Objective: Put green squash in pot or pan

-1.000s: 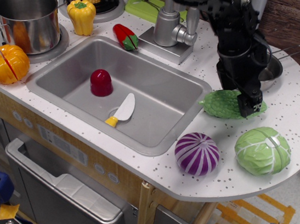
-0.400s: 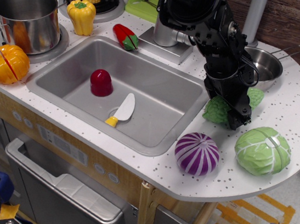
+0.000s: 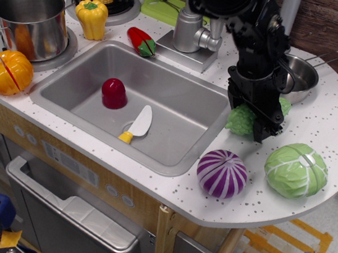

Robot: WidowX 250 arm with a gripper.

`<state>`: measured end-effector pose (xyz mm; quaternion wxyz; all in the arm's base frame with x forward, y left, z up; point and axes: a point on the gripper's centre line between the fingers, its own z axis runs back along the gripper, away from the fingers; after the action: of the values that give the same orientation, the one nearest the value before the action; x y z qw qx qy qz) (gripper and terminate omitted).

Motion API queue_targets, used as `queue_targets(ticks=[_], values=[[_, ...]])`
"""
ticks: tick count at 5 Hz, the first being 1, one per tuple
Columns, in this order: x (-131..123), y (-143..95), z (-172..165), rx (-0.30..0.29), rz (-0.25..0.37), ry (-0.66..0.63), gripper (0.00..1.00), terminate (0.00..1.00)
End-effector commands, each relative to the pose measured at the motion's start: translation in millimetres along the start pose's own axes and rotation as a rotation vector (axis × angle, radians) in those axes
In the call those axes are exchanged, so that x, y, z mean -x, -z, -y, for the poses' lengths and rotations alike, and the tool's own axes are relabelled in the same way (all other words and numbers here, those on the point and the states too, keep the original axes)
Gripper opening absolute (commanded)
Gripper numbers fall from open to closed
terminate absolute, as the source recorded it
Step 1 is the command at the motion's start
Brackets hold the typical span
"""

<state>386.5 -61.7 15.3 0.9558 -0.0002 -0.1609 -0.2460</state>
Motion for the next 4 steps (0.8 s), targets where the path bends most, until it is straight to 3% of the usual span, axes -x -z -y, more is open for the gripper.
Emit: queue_targets(ticks=[1, 2, 4], values=[[-29.6, -70.2, -23.5, -0.086, -0.019, 0.028, 0.0, 0.0], [-47.8, -87.2, -40.8, -0.143, -0.012, 0.003, 0.0, 0.0], [-93.2, -84.4, -65.8, -0.18, 0.041, 0.064, 0.0, 0.0]])
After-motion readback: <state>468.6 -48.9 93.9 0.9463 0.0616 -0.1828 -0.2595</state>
